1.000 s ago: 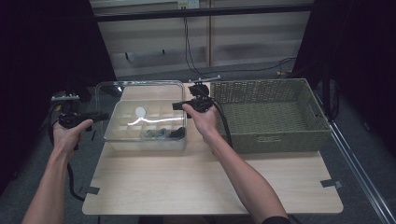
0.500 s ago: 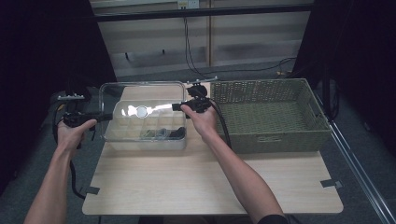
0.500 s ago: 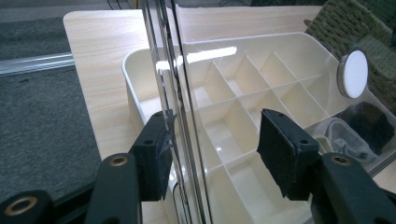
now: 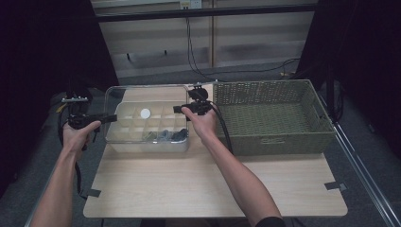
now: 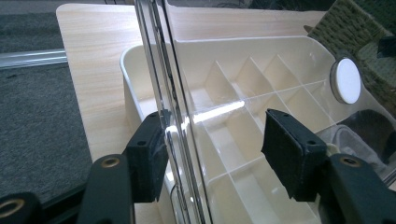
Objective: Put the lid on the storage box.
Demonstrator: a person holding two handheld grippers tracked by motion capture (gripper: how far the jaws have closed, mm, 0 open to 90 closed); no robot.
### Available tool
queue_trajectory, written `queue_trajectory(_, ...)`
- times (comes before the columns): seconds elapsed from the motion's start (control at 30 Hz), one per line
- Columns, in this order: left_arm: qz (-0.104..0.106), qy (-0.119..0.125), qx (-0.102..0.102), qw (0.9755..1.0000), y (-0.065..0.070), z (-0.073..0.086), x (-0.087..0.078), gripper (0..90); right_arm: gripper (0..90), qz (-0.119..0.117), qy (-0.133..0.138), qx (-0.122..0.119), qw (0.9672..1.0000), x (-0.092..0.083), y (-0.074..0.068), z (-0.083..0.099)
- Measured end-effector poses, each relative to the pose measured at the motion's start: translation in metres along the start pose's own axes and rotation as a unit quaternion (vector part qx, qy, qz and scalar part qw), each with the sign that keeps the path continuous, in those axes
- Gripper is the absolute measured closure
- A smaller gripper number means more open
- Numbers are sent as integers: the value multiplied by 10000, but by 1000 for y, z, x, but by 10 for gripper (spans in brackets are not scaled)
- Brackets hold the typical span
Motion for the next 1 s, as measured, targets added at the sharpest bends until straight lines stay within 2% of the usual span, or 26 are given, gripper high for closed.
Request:
queue_trajectory(0.03,10,-57,54,10000,-1,1,0,413,439,26,-5,10,10000,1,0,0)
queue_trajectory(0.17,-30,-38,27,10000,-3,3,3,408,409,79,-33,45,10000,6,3,4)
queue_trajectory(0.27,-15,-28,-67,10000,-4,4,5,406,391,150,-82,79,9998,9,5,5)
queue_trajectory(0.37,-3,-89,-54,9999,-5,5,6,402,375,170,-106,48,9998,10,5,6)
queue_trajectory(0.47,-19,-133,-42,9999,-7,7,8,397,353,233,-180,127,9995,15,9,10)
queue_trajectory(0.5,-31,-114,-97,9999,-7,7,10,394,345,246,-191,125,9994,16,9,10)
queue_trajectory(0.53,-40,-180,-25,9998,-9,8,10,392,336,259,-199,102,9994,17,10,11)
queue_trajectory(0.6,-40,-222,-36,9997,-11,11,12,393,322,316,-202,85,9993,20,12,14)
queue_trajectory(0.8,14,-219,-163,9996,-13,16,15,392,309,383,-294,87,9988,22,18,19)
queue_trajectory(0.83,33,-191,-241,9995,-13,17,16,392,303,415,-308,73,9986,23,19,20)
queue_trajectory(0.9,-63,-288,-157,9994,-16,19,17,392,277,600,-372,-49,9975,24,21,22)
queue_trajectory(1.0,-51,-215,-270,9994,-16,20,19,390,275,653,-395,-56,9971,25,23,25)
Point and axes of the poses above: each handheld gripper's, and its own axes: x roughly forward along the jaws, z roughly out of its underside, y roughly to its right, the point moved 10 cm from there along x, roughly forward along the jaws, and after that the axes turned 8 degrees about y, right-handed, at the moved point
